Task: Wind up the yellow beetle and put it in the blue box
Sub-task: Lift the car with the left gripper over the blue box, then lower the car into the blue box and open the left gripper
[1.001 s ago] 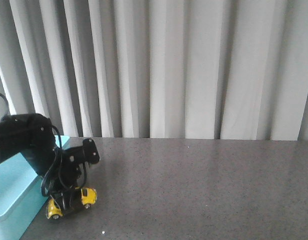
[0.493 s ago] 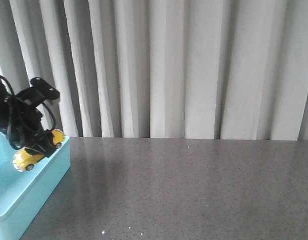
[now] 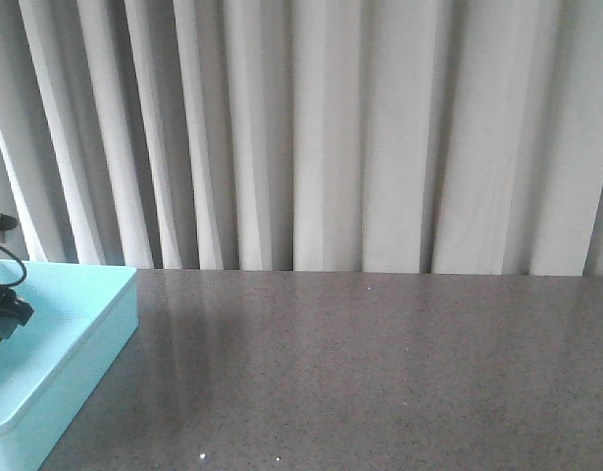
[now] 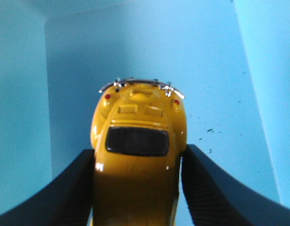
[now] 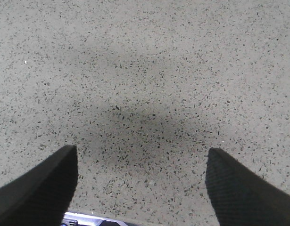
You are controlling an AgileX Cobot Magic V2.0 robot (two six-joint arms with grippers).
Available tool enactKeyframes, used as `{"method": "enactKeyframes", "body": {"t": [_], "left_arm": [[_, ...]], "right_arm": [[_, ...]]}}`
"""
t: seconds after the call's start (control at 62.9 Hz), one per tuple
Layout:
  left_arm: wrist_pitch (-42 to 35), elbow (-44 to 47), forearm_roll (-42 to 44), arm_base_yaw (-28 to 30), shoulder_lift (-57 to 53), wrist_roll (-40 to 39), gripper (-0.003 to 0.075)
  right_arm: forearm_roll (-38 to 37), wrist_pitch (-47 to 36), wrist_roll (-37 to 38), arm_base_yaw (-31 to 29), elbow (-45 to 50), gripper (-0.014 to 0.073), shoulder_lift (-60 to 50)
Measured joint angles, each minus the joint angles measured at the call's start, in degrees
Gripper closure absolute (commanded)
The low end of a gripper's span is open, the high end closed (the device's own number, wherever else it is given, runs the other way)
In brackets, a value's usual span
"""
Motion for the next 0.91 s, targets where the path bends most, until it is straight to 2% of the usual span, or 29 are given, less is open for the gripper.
{"method": "enactKeyframes", "body": {"t": [0.223, 0.493, 0.572, 0.906], "left_arm": [[-1.6, 0.0, -0.3, 0.5, 4.7, -1.0, 0.0500], [-2.7, 0.0, -0.5, 0.5, 7.0, -4.7, 0.0303], [-2.9, 0.0, -0.5, 0.5, 7.3, -4.8, 0.0276], [-3.5, 0.0, -0.5, 0.5, 7.3, -4.9, 0.0269]], "right_arm": [[0.0, 0.0, 0.0, 0.0, 0.0, 0.0049, 0.0], [0.0, 0.0, 0.0, 0.0, 0.0, 0.0049, 0.0], [0.0, 0.0, 0.0, 0.0, 0.0, 0.0049, 0.0], [0.0, 0.2, 0.0, 0.0, 0.0, 0.0049, 0.0]]}}
